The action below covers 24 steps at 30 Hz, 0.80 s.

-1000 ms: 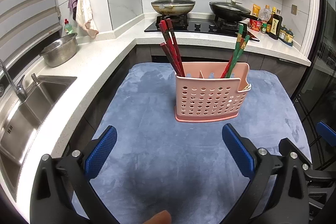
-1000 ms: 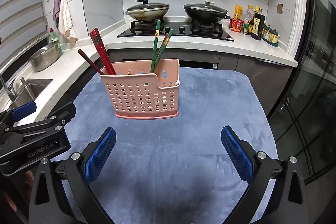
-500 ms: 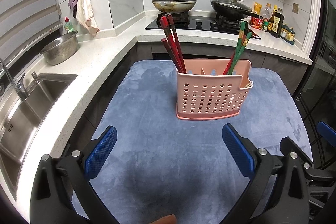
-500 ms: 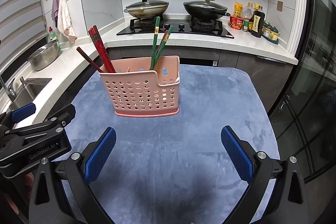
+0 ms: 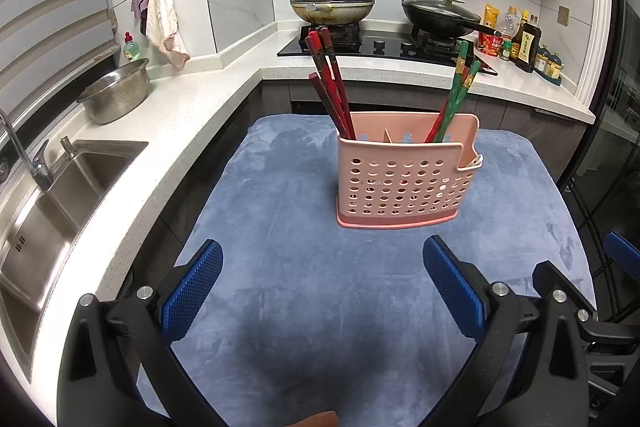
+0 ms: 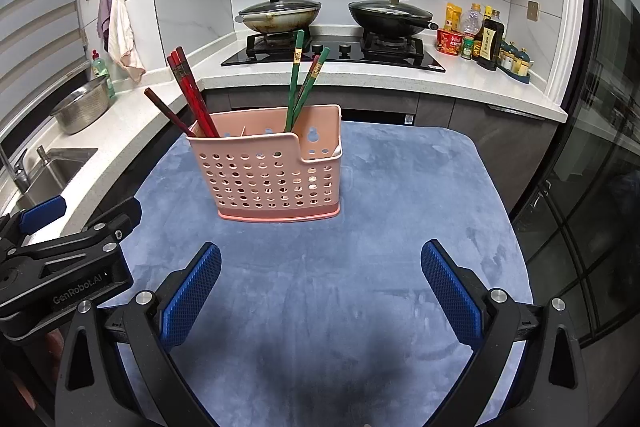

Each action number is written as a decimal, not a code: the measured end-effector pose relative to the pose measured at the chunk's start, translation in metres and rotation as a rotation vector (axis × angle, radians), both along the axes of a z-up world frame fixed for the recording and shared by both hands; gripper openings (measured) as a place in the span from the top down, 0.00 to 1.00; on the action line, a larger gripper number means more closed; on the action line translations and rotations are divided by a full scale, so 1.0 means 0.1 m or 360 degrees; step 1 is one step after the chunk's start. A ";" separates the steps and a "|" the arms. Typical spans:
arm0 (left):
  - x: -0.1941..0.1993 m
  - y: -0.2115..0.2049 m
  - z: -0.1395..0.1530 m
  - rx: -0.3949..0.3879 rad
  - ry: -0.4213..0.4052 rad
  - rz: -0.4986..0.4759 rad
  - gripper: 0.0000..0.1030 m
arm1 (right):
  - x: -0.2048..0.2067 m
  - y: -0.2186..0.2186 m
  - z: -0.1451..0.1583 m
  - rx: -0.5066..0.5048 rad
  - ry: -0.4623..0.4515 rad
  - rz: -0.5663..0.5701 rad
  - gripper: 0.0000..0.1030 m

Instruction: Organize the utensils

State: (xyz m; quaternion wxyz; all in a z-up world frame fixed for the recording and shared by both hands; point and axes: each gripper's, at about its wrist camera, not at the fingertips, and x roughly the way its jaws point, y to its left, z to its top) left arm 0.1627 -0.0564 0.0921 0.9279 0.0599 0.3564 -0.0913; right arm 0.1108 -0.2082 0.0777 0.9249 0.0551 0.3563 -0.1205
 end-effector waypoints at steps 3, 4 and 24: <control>0.00 0.00 0.00 0.0002 0.0000 0.0000 0.07 | 0.00 0.00 0.00 0.0001 0.0002 0.0002 0.06; 0.00 0.00 0.00 0.0000 0.0000 -0.0001 0.07 | 0.00 0.00 0.00 0.0000 0.0001 0.0001 0.06; 0.02 0.05 -0.08 -0.0021 0.0050 0.0045 0.07 | -0.01 0.03 -0.04 0.0004 0.0020 0.0009 0.06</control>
